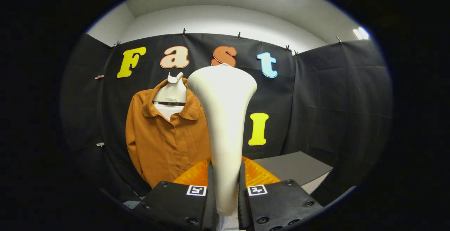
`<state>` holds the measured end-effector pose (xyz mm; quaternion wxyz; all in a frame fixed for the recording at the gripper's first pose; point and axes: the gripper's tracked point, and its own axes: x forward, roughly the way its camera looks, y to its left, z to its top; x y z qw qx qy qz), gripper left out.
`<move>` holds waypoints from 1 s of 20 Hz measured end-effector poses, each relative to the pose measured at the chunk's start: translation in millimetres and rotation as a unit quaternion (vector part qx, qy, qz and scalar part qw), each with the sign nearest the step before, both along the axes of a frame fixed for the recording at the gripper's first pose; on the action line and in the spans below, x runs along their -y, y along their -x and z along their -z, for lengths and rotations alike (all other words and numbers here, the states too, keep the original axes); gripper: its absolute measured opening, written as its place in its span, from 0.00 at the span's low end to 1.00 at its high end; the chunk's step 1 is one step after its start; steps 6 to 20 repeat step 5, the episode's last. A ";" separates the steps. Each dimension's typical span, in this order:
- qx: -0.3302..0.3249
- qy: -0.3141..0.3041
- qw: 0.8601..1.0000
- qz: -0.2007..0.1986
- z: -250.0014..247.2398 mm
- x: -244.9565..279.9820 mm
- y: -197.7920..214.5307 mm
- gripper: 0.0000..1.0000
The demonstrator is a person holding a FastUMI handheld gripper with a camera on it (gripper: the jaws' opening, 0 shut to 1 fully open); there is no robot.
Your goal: Iron the clothes twice with a garment steamer, once on the left side and once on the right side.
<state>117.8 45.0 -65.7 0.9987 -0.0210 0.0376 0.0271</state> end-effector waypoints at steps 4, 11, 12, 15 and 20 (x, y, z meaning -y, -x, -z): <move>0.000 0.001 1.000 -0.005 -1.1 -1.3 0.8 0.28; -0.001 0.000 1.000 -0.007 -1.4 -1.7 0.8 0.28; -0.001 0.000 1.000 -0.007 -1.4 -1.7 0.8 0.28; -0.001 0.000 1.000 -0.007 -1.4 -1.7 0.8 0.28; -0.001 0.000 1.000 -0.007 -1.4 -1.7 0.8 0.28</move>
